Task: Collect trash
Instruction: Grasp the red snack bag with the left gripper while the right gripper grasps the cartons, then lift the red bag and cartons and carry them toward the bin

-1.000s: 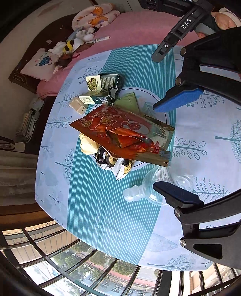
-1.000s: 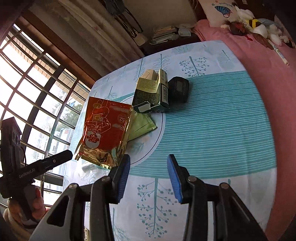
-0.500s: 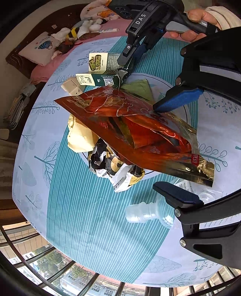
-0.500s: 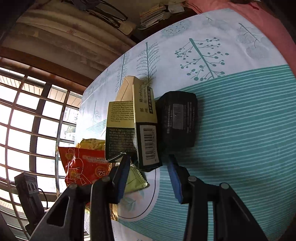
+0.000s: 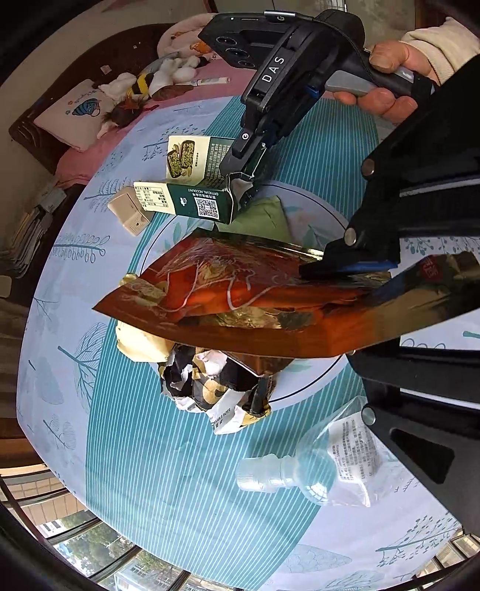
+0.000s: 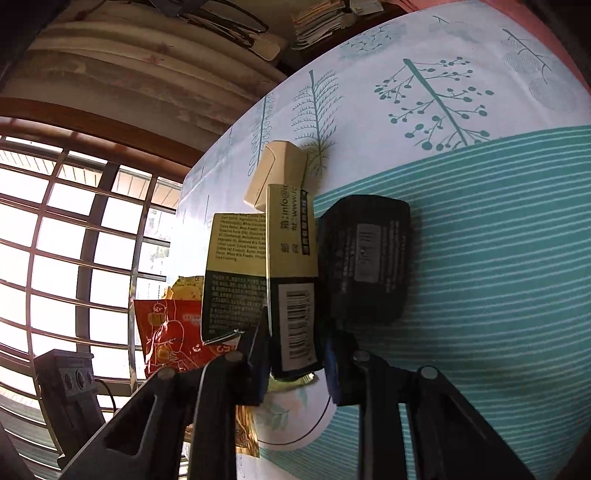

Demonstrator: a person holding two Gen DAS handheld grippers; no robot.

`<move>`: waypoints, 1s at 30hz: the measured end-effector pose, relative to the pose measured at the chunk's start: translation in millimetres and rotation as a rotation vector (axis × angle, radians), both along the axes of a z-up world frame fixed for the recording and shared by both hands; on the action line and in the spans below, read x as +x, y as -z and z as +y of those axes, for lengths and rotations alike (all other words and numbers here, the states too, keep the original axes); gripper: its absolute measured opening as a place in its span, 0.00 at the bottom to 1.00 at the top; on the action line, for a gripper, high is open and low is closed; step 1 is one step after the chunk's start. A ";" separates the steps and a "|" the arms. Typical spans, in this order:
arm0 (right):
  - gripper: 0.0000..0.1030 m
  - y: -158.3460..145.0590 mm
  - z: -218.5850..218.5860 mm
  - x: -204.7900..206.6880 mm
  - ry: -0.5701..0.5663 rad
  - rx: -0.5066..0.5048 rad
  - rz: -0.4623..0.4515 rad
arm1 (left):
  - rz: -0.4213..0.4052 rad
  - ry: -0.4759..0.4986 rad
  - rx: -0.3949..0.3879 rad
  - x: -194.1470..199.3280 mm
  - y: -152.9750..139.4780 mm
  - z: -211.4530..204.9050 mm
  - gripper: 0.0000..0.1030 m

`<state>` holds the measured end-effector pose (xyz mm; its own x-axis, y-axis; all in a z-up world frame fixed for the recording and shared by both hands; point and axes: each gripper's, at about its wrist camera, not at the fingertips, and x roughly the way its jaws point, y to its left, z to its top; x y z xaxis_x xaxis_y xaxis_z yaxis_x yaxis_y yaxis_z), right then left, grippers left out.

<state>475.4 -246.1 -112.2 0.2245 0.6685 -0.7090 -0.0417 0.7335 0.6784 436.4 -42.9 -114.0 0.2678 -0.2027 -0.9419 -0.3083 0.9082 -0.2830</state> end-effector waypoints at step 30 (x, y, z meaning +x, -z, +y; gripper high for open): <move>0.22 -37.0 -20.1 -128.9 -0.052 -0.047 0.014 | -0.151 0.148 0.087 -127.9 -95.7 -12.2 0.09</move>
